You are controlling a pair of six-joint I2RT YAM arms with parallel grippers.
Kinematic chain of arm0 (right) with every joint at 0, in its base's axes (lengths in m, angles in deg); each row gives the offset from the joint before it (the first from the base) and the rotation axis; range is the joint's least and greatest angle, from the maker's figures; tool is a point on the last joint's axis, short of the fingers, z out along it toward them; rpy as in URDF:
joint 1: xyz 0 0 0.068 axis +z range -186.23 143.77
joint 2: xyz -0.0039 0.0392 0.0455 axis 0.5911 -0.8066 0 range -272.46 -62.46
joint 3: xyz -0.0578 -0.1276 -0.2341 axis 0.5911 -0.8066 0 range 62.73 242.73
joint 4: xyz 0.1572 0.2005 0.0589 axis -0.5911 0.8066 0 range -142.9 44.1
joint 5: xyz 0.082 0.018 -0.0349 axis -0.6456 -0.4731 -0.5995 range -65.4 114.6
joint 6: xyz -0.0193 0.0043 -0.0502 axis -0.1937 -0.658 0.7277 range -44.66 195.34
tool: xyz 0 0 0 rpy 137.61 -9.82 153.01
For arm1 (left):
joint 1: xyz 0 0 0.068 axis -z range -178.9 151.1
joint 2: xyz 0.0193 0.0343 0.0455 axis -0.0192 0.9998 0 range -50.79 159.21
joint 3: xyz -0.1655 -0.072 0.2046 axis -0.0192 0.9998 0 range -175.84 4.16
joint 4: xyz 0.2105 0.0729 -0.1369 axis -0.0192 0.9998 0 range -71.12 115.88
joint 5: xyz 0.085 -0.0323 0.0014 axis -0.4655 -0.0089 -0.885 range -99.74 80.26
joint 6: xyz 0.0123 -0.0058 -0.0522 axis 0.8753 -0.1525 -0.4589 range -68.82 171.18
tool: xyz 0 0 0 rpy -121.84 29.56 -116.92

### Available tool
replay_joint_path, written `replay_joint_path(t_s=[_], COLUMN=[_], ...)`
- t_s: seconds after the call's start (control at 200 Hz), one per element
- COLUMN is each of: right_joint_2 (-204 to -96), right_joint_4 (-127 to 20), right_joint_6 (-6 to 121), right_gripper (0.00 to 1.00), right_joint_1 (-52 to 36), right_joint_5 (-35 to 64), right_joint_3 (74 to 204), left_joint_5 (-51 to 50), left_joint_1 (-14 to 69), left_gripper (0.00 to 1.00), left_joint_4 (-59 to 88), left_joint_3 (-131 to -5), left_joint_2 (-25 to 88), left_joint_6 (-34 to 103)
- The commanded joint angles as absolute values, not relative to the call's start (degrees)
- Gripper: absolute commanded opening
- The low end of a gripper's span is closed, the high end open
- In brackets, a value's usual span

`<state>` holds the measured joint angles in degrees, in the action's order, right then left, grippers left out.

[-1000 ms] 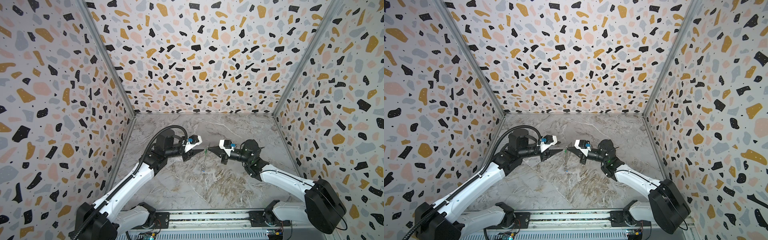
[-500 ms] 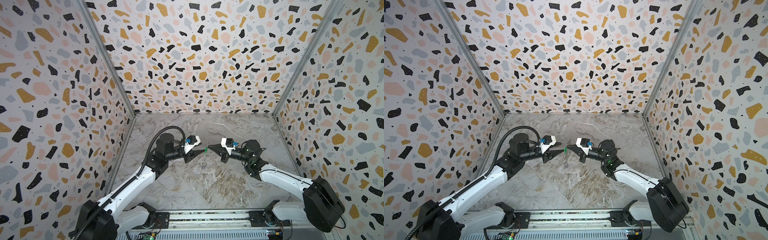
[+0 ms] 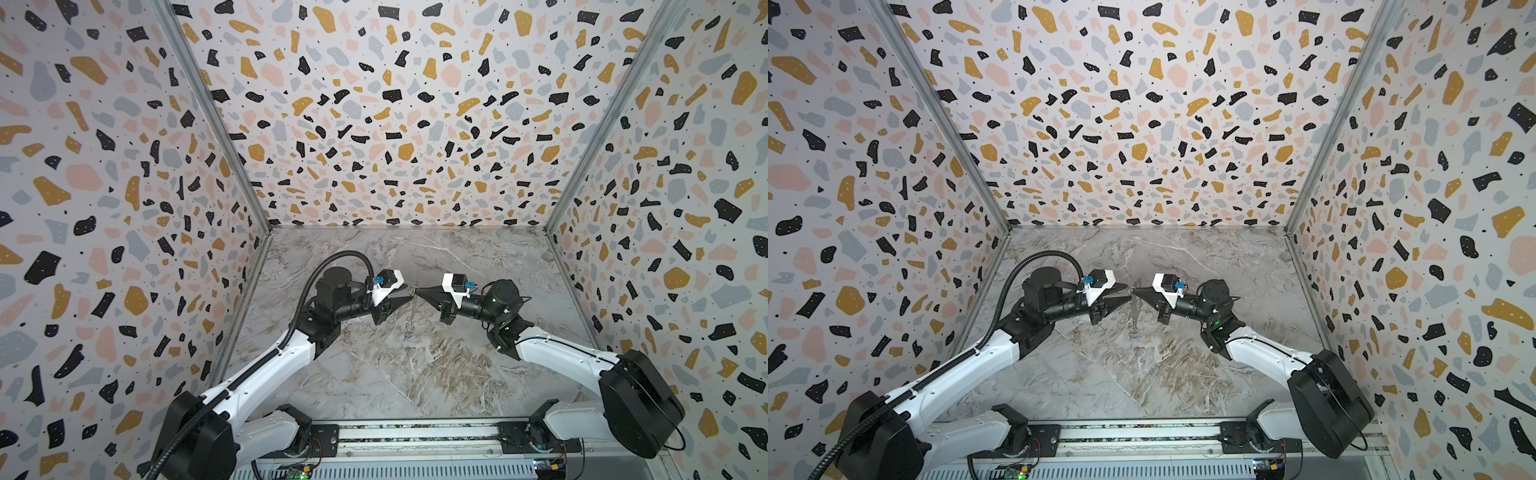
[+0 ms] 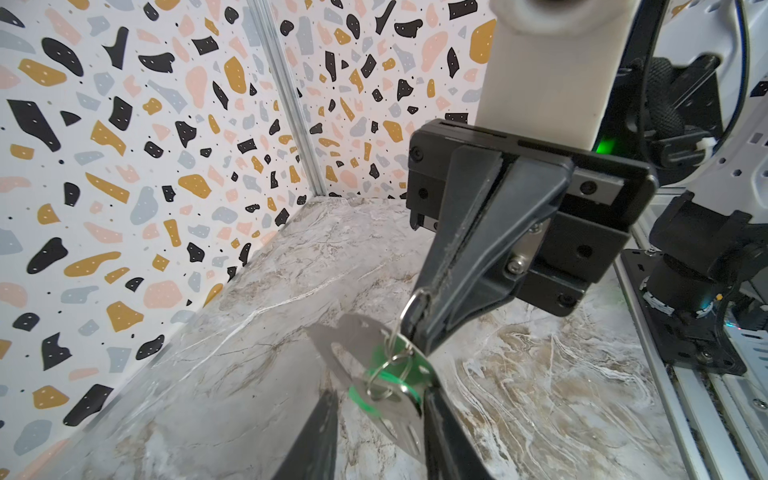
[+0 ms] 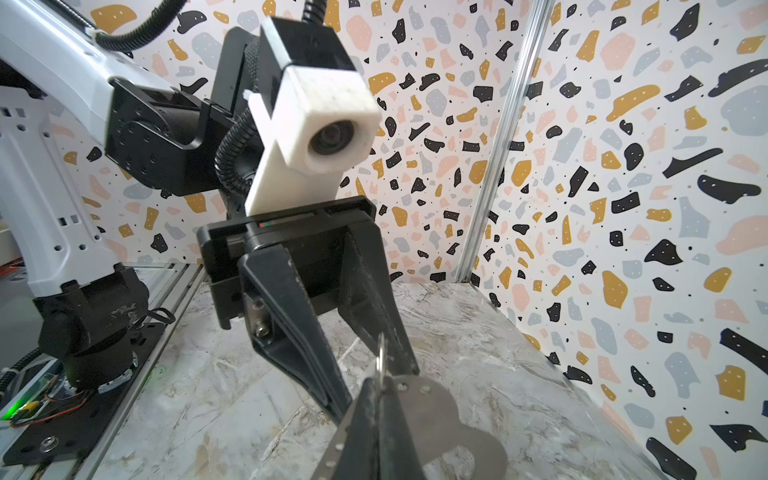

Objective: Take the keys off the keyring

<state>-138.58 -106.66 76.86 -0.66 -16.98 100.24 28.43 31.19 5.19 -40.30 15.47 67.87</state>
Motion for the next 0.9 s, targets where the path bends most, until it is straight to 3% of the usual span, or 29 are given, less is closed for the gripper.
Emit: replay_joint_path(t_s=[0.0, 0.235, 0.631, 0.891], right_joint_2=[-138.1, -138.0, -137.6, -137.7], right_joint_4=[-110.2, -110.3, -113.8, -118.7], right_joint_6=[76.0, 76.2, 75.2, 74.3], right_gripper=[0.00, 0.00, 0.00, 0.00], right_joint_1=[-0.7, -0.6, -0.3, 0.8], right_joint_5=[-16.4, -15.8, -12.6, -7.3], right_joint_3=[100.3, 100.0, 99.2, 97.8], left_joint_5=[28.1, 25.4, 23.2, 23.4], left_joint_1=[32.1, 32.8, 33.4, 35.1], left_gripper=[0.36, 0.34, 0.05, 0.00], left_joint_4=[2.1, 2.4, 2.4, 6.4], left_joint_3=[-40.3, -40.4, -40.7, -42.6], left_joint_2=[15.6, 16.2, 16.4, 17.8], left_joint_6=[67.7, 67.7, 67.9, 70.6])
